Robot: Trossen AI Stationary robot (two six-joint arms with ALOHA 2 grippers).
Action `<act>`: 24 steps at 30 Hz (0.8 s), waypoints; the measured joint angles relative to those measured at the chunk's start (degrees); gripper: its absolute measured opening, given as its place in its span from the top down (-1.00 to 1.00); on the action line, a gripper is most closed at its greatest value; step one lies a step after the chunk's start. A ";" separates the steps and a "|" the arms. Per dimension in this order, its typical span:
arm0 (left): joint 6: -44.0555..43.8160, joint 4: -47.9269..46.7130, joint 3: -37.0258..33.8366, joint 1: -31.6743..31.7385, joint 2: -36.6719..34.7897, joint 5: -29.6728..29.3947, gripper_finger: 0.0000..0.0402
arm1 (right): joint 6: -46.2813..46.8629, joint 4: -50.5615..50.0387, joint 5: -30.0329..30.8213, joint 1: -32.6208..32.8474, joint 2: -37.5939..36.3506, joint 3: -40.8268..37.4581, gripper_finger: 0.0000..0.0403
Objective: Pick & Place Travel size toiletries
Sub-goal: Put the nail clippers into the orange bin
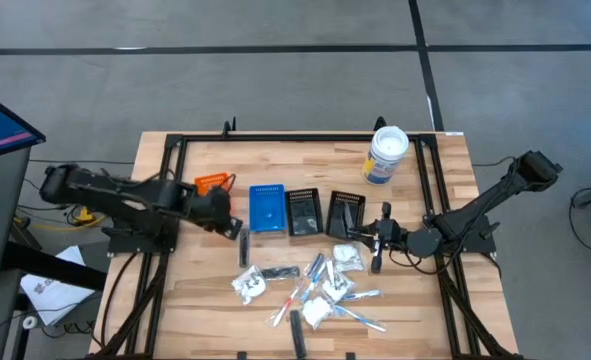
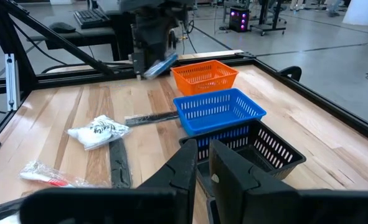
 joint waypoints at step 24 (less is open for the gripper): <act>27.89 -7.70 0.03 39.53 1.46 9.09 1.00 | 0.00 0.02 0.00 -0.02 0.00 0.00 0.81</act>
